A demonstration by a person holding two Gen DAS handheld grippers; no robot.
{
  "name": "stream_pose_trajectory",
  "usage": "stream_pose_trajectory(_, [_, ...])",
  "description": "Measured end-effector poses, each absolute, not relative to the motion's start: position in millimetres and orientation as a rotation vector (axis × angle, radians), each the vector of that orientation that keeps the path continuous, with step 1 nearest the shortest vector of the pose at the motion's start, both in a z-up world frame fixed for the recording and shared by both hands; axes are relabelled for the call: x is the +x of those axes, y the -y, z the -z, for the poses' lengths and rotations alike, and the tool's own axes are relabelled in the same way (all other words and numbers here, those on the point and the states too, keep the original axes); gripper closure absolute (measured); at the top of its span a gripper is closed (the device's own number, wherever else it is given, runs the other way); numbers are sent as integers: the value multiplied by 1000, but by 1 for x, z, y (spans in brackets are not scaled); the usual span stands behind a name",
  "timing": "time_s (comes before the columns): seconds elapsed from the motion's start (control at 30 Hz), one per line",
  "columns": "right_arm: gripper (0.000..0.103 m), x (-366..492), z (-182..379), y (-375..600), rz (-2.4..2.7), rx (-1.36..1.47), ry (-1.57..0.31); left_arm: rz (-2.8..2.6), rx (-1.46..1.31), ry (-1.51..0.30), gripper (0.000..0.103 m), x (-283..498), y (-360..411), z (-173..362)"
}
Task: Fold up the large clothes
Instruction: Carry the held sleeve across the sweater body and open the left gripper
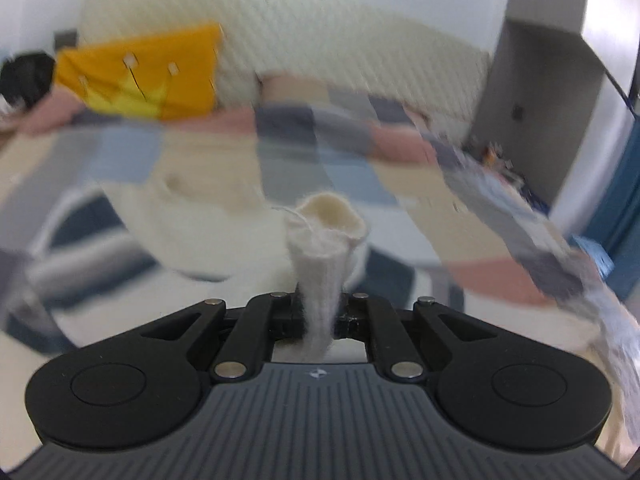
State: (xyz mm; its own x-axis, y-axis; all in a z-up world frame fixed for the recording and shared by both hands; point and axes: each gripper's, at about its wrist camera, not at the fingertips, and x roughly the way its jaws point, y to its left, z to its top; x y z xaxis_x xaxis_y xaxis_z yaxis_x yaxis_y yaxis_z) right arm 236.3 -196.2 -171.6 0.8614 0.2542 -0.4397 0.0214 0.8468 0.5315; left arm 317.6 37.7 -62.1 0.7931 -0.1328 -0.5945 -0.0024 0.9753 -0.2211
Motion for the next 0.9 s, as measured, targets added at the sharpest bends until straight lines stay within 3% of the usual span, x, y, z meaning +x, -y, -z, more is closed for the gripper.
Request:
stream_pose_trajectory(0.23, [35,246,176,220,-68,601,-530,123,-282,-819,94,309,-17,150])
stream_pose_trajectory(0.37, [35,249,180,235,-47,651,-525,141,-259,-887,87,301,-10,177])
stream_pose_trajectory(0.43, [36,252,182,239,-34,670,-527,165,-253,-878,76,297,-8,180])
stream_pose_trajectory(0.5, [35,251,183,243,-19,681,-524,196,-293,-888,41,294,-11,177])
stream_pose_trajectory(0.57, [35,252,184,244,-7,674,-522,216,-328,-903,25,294,-13,168])
stream_pose_trajectory(0.9, [35,249,177,229,17,540,-531,119,-218,-879,22,255,-32,120])
